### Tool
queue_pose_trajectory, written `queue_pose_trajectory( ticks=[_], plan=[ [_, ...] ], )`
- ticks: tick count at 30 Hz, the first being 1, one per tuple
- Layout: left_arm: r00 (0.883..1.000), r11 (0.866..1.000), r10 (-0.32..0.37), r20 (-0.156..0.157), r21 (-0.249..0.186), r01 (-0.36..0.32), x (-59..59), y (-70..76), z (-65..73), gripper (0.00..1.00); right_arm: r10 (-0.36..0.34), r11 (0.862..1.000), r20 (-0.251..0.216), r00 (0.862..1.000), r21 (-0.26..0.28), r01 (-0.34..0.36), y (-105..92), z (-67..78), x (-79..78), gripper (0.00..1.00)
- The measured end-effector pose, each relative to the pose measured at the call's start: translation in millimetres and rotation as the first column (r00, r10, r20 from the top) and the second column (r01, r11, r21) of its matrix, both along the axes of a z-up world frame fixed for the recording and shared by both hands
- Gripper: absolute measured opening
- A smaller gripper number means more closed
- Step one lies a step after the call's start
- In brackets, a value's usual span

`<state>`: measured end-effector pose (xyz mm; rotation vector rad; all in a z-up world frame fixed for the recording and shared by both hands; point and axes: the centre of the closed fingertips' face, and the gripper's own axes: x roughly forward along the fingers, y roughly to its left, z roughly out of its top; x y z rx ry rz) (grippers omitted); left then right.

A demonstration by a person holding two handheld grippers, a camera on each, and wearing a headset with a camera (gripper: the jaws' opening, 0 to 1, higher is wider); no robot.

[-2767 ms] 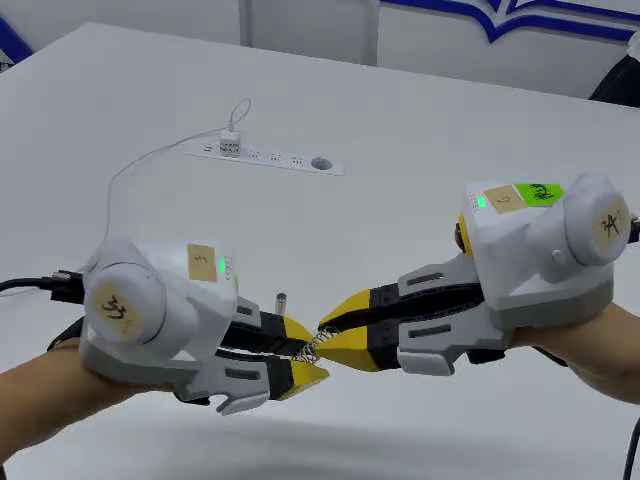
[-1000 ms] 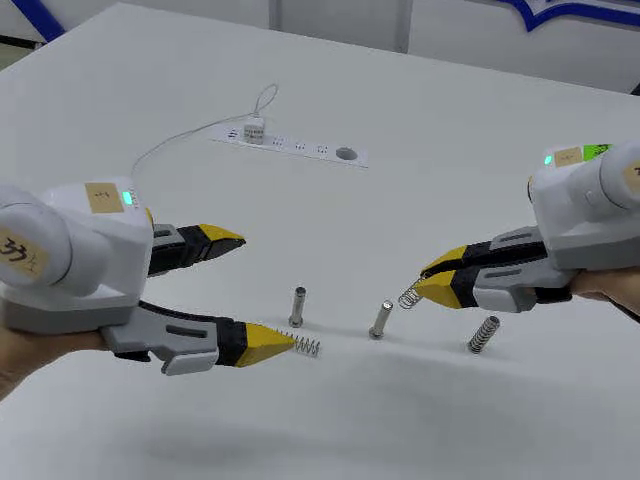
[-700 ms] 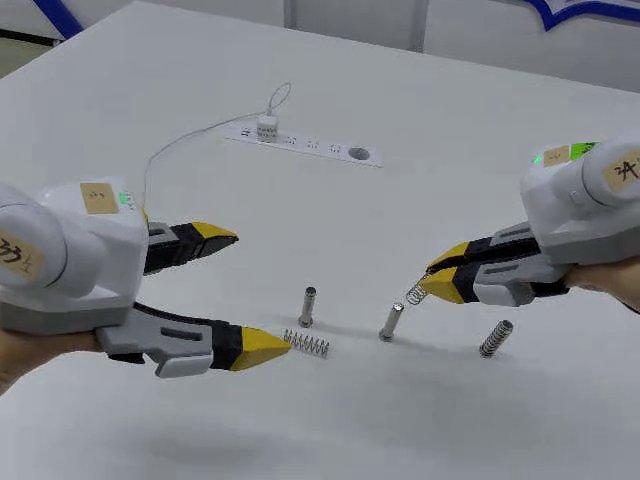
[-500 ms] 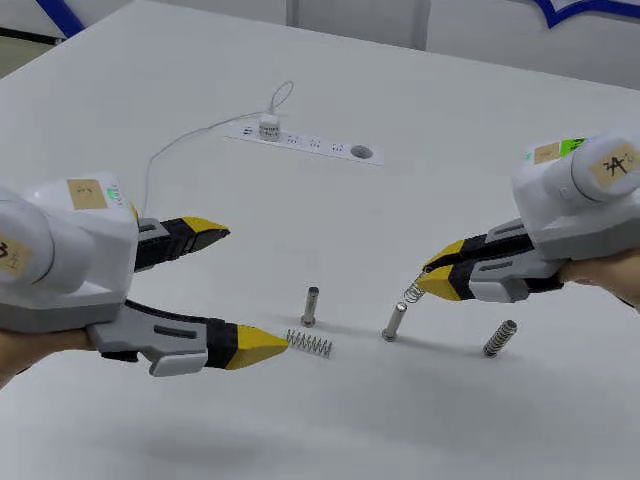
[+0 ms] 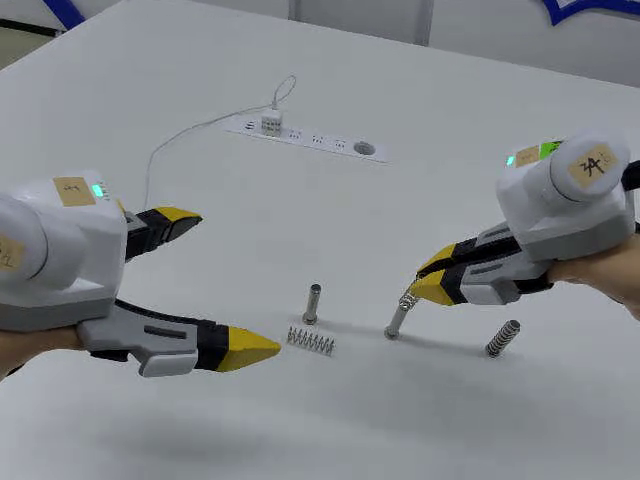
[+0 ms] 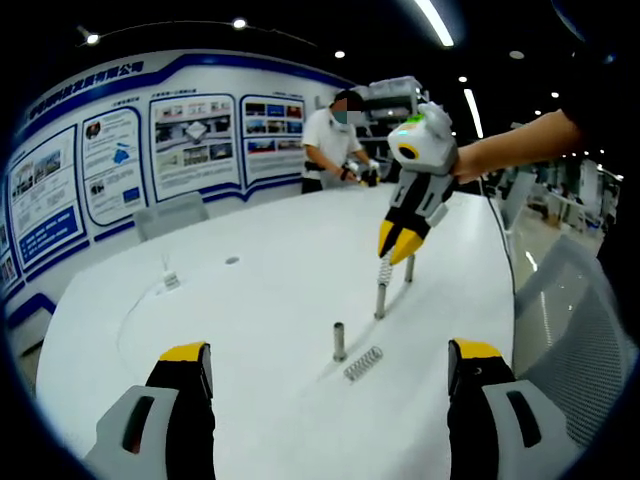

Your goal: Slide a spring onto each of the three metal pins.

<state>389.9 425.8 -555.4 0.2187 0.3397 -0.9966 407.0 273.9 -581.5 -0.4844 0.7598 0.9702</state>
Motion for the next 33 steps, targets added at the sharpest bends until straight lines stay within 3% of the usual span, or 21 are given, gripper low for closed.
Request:
queue_pose_trajectory(
  ticks=[17,25,33],
  plan=[
    [1.000,1.000,0.009,-0.019,0.011,-0.009,-2.0,1.1,-8.0,1.00,0.046,0.995,-0.026,0.999,-0.085,-0.048,1.4,-17.7,-2.7,0.10],
    [1.000,1.000,0.011,-0.026,0.010,-0.011,-3.9,1.5,-9.1,1.00,0.085,0.982,-0.033,0.996,-0.165,-0.089,-4.8,-28.4,-3.4,0.10],
    [1.000,1.000,0.007,-0.030,0.010,-0.007,-3.8,0.5,-9.7,1.00,0.079,0.977,-0.046,0.996,-0.195,-0.086,-9.9,-33.0,-2.7,0.10]
  ],
)
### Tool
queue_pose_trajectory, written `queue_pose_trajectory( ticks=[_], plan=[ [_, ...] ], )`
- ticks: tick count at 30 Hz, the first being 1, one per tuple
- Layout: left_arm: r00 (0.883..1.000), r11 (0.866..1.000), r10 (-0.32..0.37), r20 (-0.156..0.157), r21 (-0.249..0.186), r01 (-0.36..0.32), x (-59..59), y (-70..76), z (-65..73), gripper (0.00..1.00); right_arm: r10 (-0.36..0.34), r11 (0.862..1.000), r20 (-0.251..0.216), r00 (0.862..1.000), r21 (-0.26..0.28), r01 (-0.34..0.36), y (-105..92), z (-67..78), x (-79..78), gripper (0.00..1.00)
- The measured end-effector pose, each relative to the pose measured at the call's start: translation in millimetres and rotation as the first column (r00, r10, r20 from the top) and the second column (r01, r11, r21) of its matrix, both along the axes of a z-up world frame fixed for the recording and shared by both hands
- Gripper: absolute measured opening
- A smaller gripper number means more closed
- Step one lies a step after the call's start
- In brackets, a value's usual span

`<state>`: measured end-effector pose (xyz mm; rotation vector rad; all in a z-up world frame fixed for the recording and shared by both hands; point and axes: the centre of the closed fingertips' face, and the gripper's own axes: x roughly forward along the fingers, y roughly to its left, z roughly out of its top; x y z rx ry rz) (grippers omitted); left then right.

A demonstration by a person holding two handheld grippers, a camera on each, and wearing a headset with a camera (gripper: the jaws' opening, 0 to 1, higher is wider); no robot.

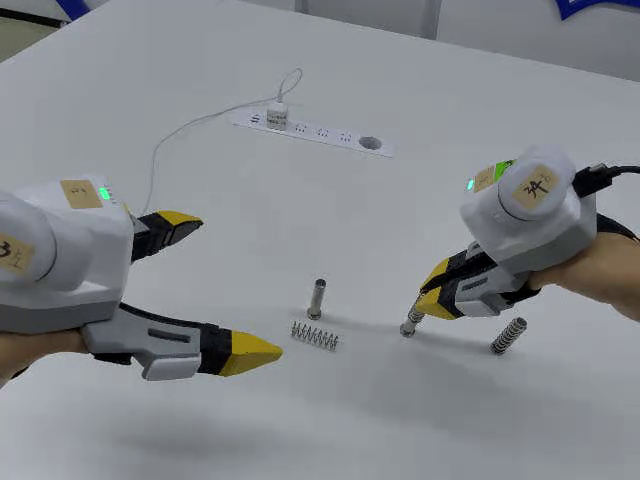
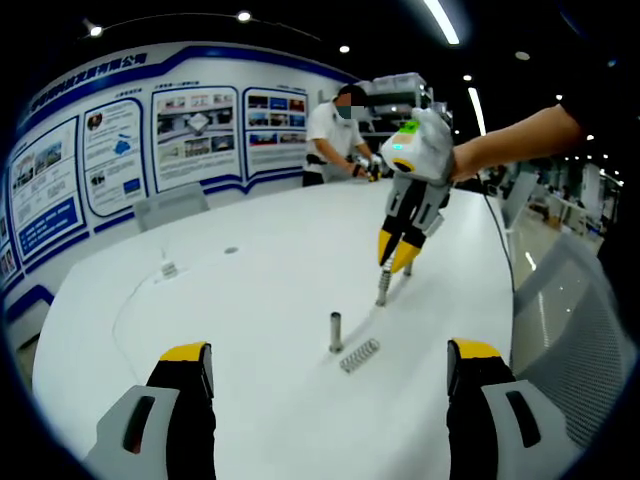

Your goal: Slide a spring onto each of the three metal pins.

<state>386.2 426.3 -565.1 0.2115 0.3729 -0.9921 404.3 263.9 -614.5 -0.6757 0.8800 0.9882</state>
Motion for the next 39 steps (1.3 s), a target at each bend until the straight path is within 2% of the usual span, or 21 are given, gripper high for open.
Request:
queue_pose_trajectory(
  ticks=[15,24,29,31,39],
  plan=[
    [1.000,1.000,-0.014,-0.005,0.002,0.014,-0.2,-6.7,-0.4,1.00,0.010,1.000,-0.038,0.999,-0.027,-0.011,1.0,-15.2,-0.8,0.10],
    [1.000,1.000,-0.013,-0.015,0.011,0.013,-1.9,-5.4,-4.4,0.99,0.002,1.000,-0.050,0.999,-0.023,-0.003,-0.6,-22.4,2.0,0.11],
    [1.000,1.000,-0.014,-0.018,0.009,0.015,-3.1,-6.0,-5.1,1.00,-0.021,0.999,-0.067,0.998,-0.038,0.018,-4.1,-30.5,4.3,0.11],
    [1.000,1.000,-0.014,-0.022,0.010,0.014,-3.4,-5.6,-6.4,0.99,-0.040,0.999,-0.067,0.997,-0.017,0.038,-1.8,-27.7,7.2,0.11],
    [0.999,1.000,-0.019,-0.029,0.014,0.019,-3.1,-6.5,-9.5,0.99,-0.042,0.999,-0.080,0.996,-0.027,0.040,-0.6,-27.7,4.4,0.11]
  ],
)
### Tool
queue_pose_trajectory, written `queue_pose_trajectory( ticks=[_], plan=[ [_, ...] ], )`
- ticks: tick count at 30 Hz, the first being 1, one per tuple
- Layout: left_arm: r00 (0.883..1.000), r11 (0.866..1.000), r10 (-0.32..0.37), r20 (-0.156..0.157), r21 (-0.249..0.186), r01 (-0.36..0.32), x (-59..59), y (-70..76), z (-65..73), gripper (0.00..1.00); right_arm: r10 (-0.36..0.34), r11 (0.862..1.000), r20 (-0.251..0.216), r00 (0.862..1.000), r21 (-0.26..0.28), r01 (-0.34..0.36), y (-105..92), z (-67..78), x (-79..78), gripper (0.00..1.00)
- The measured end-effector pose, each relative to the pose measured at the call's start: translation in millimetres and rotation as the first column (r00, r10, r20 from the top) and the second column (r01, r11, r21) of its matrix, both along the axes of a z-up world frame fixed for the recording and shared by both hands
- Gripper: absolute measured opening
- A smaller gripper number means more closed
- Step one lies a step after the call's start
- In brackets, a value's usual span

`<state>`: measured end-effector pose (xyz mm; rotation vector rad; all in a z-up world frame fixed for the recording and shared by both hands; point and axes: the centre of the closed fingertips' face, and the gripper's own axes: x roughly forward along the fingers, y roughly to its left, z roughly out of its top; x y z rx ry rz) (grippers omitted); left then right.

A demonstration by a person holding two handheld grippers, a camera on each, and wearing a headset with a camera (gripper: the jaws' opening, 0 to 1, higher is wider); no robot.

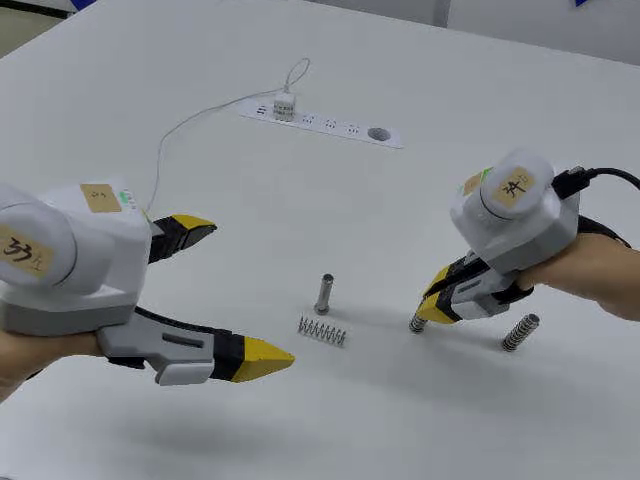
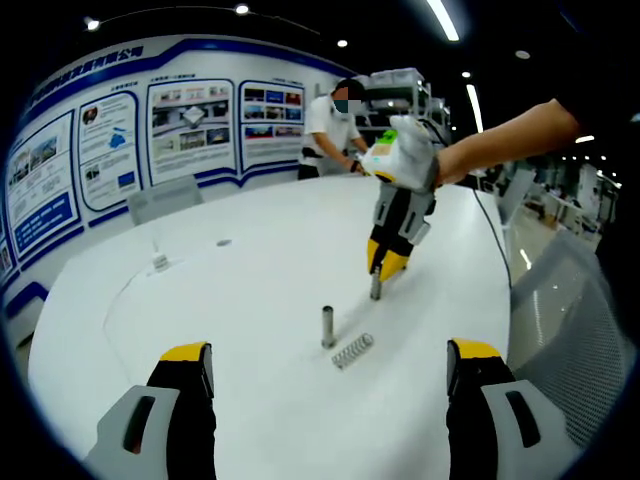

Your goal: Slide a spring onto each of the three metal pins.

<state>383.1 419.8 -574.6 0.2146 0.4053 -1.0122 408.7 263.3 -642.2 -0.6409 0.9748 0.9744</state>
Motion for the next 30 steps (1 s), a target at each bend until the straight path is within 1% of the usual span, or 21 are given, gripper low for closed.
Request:
queue_pose_trajectory(
  ticks=[4,7,11,15,19,20,23,27,29,30],
  plan=[
    [1.000,1.000,0.001,0.000,-0.007,-0.001,1.2,-0.8,0.4,0.99,0.003,1.000,-0.007,1.000,-0.011,-0.003,0.2,0.2,-1.4,0.11],
    [1.000,1.000,-0.001,-0.001,-0.003,0.001,1.1,-0.4,-0.8,0.99,0.003,1.000,-0.010,1.000,-0.020,-0.003,-0.1,-0.5,-1.6,0.11],
    [1.000,1.000,-0.002,-0.005,-0.013,0.002,0.3,-0.9,-0.4,0.99,0.015,0.999,-0.009,1.000,-0.035,-0.016,-0.4,-2.2,-1.2,0.11],
    [1.000,1.000,-0.006,-0.005,-0.007,0.006,-0.5,-0.9,-1.1,0.99,0.026,0.998,-0.010,1.000,-0.049,-0.027,-2.2,-4.7,-0.9,0.12],
    [1.000,1.000,-0.008,-0.002,-0.010,0.008,-0.7,-1.2,0.5,1.00,0.036,0.998,-0.018,0.999,-0.056,-0.037,-2.5,-4.8,-3.2,0.16],
    [1.000,1.000,-0.009,-0.001,-0.010,0.009,-0.7,-1.1,0.8,1.00,0.035,0.998,-0.016,0.999,-0.054,-0.035,-2.4,-4.1,-3.3,0.17],
    [1.000,1.000,-0.010,0.000,-0.011,0.010,-0.8,-0.5,1.8,1.00,0.033,0.998,-0.004,0.999,-0.057,-0.033,-2.9,-0.4,-2.5,0.17],
    [1.000,1.000,-0.009,0.002,-0.011,0.009,-0.9,-0.1,2.8,1.00,0.020,0.999,0.005,1.000,-0.048,-0.020,-3.2,5.5,-1.0,0.17],
    [1.000,1.000,-0.010,0.004,-0.011,0.010,-0.8,-0.3,3.3,1.00,0.015,0.999,0.019,1.000,-0.040,-0.014,-3.2,8.2,1.1,0.17],
    [1.000,1.000,-0.011,0.006,-0.011,0.011,-0.9,-0.5,3.6,1.00,0.017,0.999,0.034,0.999,-0.037,-0.015,-2.8,10.1,2.9,0.18]
  ],
)
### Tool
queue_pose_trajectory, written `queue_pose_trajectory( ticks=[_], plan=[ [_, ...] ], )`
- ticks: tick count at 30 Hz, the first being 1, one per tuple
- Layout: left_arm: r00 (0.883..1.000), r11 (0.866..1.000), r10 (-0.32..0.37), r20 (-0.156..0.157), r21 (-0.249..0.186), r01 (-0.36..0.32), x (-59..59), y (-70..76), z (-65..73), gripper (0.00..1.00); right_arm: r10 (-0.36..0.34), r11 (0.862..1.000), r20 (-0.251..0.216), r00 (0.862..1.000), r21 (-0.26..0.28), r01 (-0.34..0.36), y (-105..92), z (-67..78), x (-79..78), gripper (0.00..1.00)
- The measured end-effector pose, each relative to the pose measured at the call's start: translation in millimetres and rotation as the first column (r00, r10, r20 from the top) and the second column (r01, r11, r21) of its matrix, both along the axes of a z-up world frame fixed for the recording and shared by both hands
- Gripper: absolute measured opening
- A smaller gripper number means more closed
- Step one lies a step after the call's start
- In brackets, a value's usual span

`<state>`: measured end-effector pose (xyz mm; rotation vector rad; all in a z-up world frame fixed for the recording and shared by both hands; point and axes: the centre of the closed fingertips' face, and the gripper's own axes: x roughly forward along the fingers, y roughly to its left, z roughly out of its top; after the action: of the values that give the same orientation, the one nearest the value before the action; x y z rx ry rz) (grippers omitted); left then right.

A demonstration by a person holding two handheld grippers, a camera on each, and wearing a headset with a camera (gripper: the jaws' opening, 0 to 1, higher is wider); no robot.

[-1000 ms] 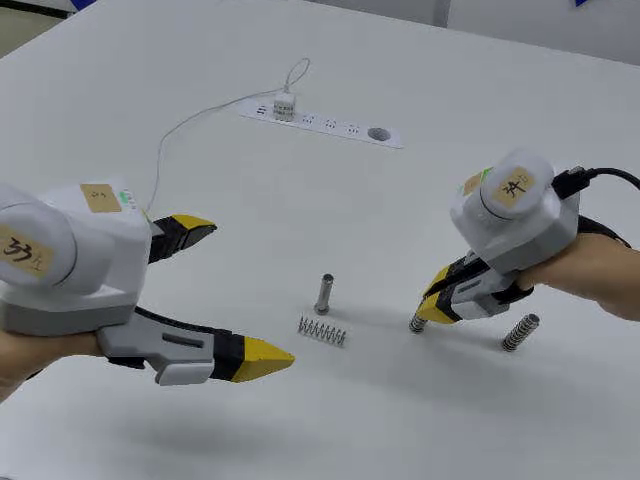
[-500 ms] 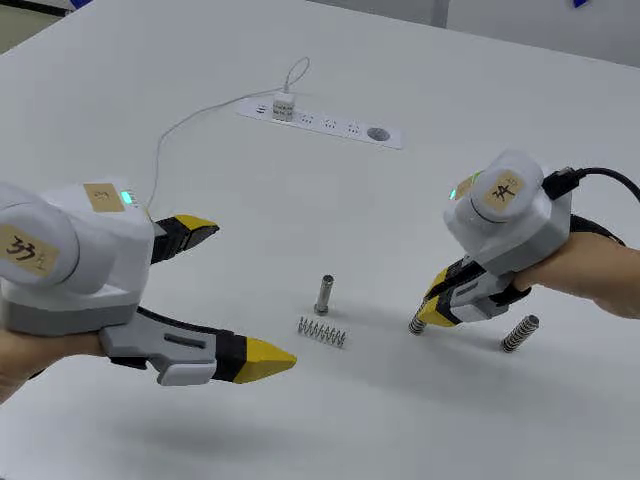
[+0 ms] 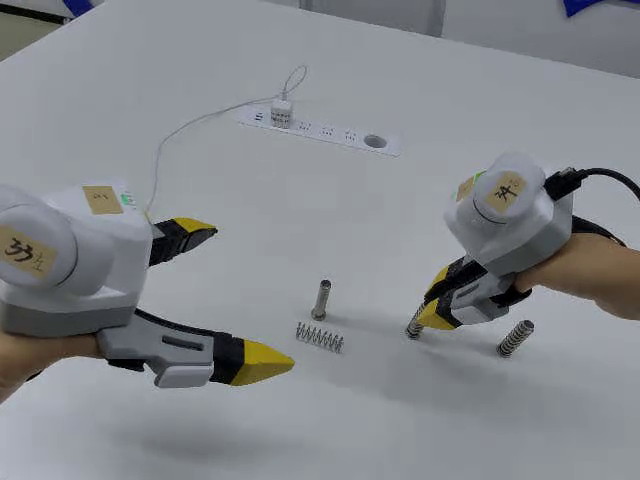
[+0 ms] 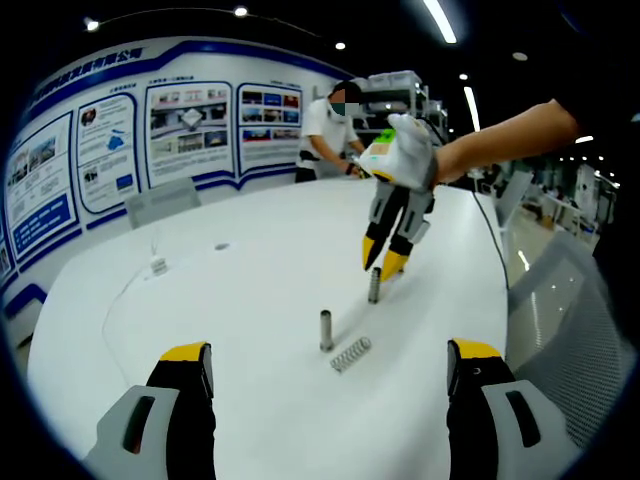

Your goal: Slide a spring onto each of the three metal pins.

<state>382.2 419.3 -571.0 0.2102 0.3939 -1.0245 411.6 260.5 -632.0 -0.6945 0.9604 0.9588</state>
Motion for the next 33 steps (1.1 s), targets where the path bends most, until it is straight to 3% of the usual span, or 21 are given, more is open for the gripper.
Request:
queue_pose_trajectory(
  ticks=[6,13,20,25,33],
  plan=[
    [1.000,1.000,-0.002,0.005,-0.001,0.003,-0.8,-1.1,2.4,1.00,-0.001,0.999,0.035,0.999,0.033,0.000,3.5,16.4,2.3,0.18],
    [1.000,1.000,-0.009,0.012,-0.005,0.009,-3.2,-3.1,5.1,1.00,0.015,0.999,0.074,0.997,0.029,-0.017,2.9,25.9,1.9,0.18],
    [1.000,1.000,0.001,0.017,-0.017,-0.001,-3.0,-1.6,8.0,1.00,0.014,0.998,0.113,0.993,0.065,-0.021,9.5,39.5,-0.6,0.18],
    [1.000,1.000,0.008,0.019,-0.016,-0.007,-3.1,0.3,8.3,1.00,0.001,0.992,0.143,0.990,0.123,-0.018,22.8,49.9,-0.4,0.18],
    [1.000,1.000,-0.001,0.022,-0.007,0.001,-8.1,0.4,9.2,0.99,0.061,0.985,0.141,0.988,0.153,-0.083,51.0,46.0,-9.2,0.18]
  ],
)
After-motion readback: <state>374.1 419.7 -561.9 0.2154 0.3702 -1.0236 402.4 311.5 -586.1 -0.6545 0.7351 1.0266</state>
